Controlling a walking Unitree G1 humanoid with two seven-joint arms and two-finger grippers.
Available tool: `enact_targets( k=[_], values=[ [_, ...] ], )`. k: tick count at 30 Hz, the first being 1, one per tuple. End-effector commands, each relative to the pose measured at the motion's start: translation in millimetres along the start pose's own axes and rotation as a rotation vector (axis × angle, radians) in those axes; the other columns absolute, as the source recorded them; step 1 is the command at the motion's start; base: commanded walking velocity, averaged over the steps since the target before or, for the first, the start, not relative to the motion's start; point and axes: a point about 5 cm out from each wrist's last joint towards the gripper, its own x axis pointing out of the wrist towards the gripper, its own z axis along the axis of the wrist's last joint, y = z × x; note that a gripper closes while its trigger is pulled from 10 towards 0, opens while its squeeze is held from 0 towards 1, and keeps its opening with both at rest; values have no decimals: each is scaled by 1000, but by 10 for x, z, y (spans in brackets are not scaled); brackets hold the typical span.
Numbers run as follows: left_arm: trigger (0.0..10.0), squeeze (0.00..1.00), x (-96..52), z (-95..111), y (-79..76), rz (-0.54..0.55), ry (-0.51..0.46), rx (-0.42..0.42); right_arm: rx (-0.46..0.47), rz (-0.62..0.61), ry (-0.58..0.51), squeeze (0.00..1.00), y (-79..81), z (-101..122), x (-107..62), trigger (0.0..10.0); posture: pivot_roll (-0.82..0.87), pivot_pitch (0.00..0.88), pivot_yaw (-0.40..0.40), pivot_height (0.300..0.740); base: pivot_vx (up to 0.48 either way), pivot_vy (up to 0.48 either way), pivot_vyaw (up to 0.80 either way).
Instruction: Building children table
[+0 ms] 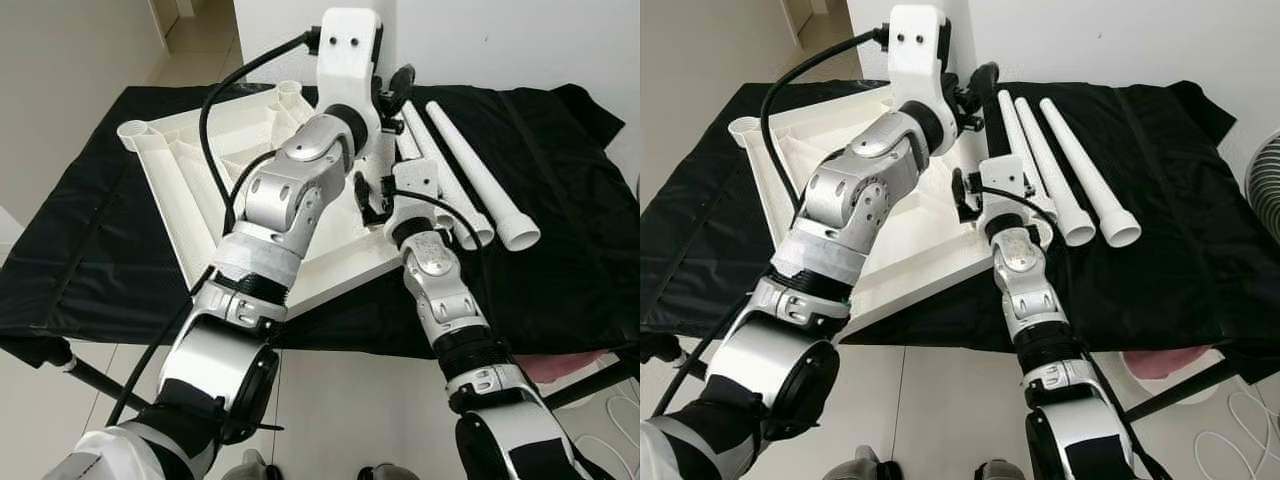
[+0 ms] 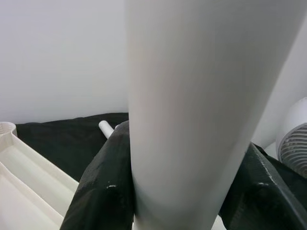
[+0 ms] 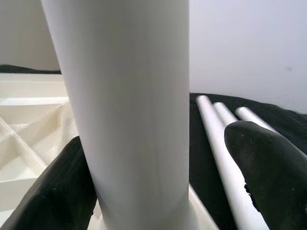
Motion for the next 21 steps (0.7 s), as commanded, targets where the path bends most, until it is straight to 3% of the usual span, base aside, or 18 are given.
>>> enact_targets(
  k=[1,6,9,21],
  values=[
    [10000,0,37,42,-37,37,7,-1,-15,-74,1,0,25,37,51,10000,-144,42,67,740,0,0,0],
    [10000,0,51,69,-70,44,4,-9,-50,-180,13,0,17,48,75,10000,-144,42,67,740,0,0,0],
    [10000,0,63,111,-137,33,-7,-27,-63,-256,14,0,119,80,90,10000,-141,46,67,740,0,0,0],
    [10000,0,71,172,-211,15,-21,-35,-96,-336,20,0,231,128,144,10000,-131,46,57,740,0,0,0]
  ],
)
